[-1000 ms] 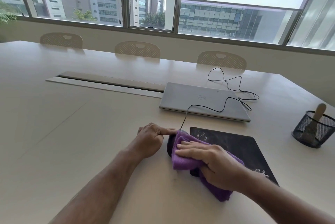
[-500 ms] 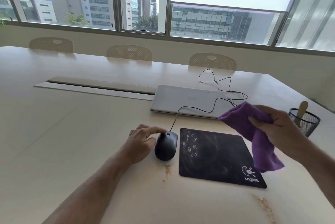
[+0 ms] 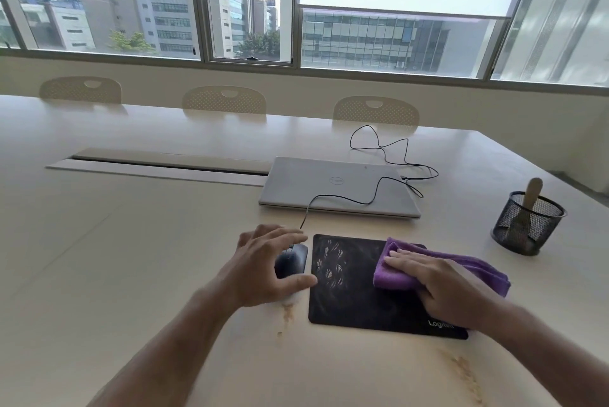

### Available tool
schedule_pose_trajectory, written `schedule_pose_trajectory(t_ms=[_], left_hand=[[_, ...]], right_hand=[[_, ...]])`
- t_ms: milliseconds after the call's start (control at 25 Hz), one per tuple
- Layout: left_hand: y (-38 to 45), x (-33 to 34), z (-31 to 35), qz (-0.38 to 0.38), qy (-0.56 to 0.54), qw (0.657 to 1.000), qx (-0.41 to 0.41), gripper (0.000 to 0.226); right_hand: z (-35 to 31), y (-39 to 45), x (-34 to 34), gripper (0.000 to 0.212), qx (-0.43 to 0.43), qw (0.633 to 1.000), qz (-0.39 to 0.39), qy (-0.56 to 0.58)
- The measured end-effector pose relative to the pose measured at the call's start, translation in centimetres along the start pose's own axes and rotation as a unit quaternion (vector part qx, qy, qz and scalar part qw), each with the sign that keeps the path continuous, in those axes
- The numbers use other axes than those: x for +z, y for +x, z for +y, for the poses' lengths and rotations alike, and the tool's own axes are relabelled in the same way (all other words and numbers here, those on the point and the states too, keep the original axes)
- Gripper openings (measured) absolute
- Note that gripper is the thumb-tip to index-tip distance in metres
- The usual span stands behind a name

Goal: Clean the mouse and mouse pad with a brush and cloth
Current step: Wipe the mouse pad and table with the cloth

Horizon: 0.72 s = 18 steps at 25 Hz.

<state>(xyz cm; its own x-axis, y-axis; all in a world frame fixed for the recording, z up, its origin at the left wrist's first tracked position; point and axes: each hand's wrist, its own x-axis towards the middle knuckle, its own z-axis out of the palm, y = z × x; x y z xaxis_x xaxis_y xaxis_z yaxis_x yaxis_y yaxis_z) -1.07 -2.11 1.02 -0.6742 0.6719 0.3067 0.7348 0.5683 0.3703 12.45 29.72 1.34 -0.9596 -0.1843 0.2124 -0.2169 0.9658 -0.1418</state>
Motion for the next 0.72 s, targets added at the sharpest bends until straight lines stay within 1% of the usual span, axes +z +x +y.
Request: schedule_pose_trajectory(t_ms=[80, 120, 240, 360, 480, 520, 640, 680, 720], left_hand=[[0.5, 0.1, 1.4, -0.059, 0.069, 0.996, 0.006, 0.099], [0.8, 0.2, 2.0, -0.08, 0.097, 0.992, 0.005, 0.104], [1.8, 0.4, 3.5, -0.135, 0.152, 0.979, -0.009, 0.108], [2.7, 0.7, 4.2, -0.18, 0.165, 0.97, -0.017, 0.109], [3.3, 1.0, 4.3, -0.206, 0.162, 0.965, -0.023, 0.114], [3.5, 1.1, 4.4, -0.212, 0.164, 0.963, -0.022, 0.115], [3.8, 1.1, 4.7, -0.233, 0.172, 0.957, -0.017, 0.112], [3.9, 1.1, 4.7, -0.238, 0.175, 0.955, -0.017, 0.112], [4.0, 1.1, 4.7, -0.242, 0.176, 0.954, -0.019, 0.112]], right_hand=[[0.4, -0.1, 0.0, 0.067, 0.0, 1.0, -0.002, 0.009], [0.5, -0.2, 0.0, 0.067, 0.001, 1.0, -0.002, 0.012], [1.3, -0.7, -0.3, 0.068, 0.01, 1.0, -0.008, 0.016], [2.2, -1.3, -0.8, 0.071, 0.028, 0.999, -0.025, 0.018], [2.3, -1.1, -1.6, 0.076, 0.053, 0.997, -0.049, 0.036], [2.2, -0.7, -1.8, 0.076, 0.063, 0.996, -0.039, 0.044], [0.8, 0.7, -2.3, 0.074, 0.064, 0.993, 0.052, 0.086], [0.0, 1.2, -2.1, 0.075, 0.05, 0.992, 0.058, 0.101], [-1.0, 1.6, -1.6, 0.077, 0.029, 0.993, 0.039, 0.109]])
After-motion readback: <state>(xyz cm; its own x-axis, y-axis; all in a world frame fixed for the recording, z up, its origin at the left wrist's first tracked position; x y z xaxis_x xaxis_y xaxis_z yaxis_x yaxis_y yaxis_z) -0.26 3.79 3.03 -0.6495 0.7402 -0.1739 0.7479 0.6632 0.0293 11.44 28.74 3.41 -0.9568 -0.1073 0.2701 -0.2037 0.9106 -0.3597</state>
